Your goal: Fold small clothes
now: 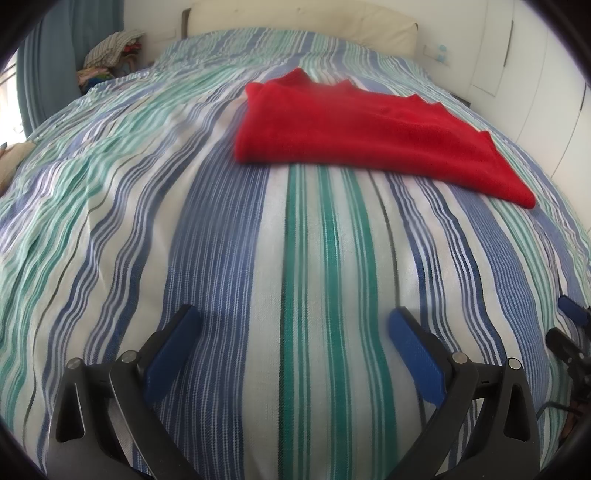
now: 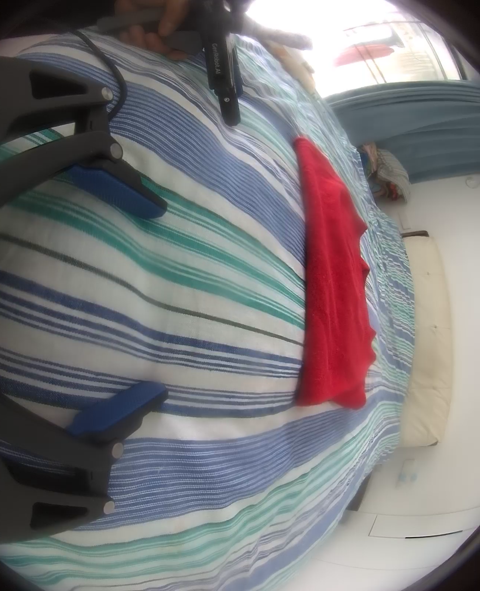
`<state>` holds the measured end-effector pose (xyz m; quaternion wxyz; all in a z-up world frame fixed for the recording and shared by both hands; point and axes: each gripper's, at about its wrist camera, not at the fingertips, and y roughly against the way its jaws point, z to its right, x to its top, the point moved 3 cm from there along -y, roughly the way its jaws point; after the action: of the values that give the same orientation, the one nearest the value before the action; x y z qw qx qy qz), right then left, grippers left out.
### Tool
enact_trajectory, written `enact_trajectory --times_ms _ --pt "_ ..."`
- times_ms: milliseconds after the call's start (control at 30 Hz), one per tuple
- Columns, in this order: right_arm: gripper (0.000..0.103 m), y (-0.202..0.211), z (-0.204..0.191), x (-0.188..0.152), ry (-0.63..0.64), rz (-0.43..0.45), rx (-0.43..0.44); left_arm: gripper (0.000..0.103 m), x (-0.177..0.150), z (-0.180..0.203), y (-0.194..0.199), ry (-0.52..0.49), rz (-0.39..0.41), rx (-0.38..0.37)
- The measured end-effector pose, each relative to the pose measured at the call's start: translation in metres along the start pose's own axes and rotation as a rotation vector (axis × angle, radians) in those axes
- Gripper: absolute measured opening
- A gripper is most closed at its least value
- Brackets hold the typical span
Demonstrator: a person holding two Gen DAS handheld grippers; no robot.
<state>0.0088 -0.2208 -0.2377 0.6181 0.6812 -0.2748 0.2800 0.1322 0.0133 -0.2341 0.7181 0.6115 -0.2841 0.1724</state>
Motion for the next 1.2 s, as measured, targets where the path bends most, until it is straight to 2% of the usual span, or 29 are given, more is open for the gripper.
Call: enact_trajectory --times_ms 600,700,800,900,967,1033,1100,1200 --pt "0.09 -0.002 -0.001 0.001 0.022 -0.005 -0.037 0.102 -0.001 0.001 0.003 -0.011 0.004 0.012" --pt "0.09 -0.002 -0.001 0.001 0.027 -0.003 -0.044 0.102 0.0 0.003 0.003 -0.016 -0.015 0.027" --pt "0.09 -0.004 -0.001 0.001 0.031 -0.004 -0.048 0.101 0.01 0.002 0.009 -0.014 -0.076 0.046" --pt "0.09 -0.004 0.0 0.003 0.025 -0.027 -0.05 0.101 0.024 -0.014 0.032 0.041 -0.048 -0.012" --pt "0.09 -0.001 0.002 0.01 0.014 -0.062 -0.025 0.101 0.036 -0.028 0.044 0.058 -0.005 -0.018" --pt "0.09 0.002 0.012 0.026 -0.035 -0.082 0.062 0.101 0.047 -0.042 0.049 0.077 0.02 0.014" --pt "0.089 0.003 0.03 0.055 -0.081 -0.08 0.114 0.101 0.056 -0.055 0.05 0.117 0.045 0.031" --pt "0.089 -0.001 0.066 0.113 -0.143 -0.026 0.107 0.101 0.055 -0.067 0.047 0.176 0.09 0.027"
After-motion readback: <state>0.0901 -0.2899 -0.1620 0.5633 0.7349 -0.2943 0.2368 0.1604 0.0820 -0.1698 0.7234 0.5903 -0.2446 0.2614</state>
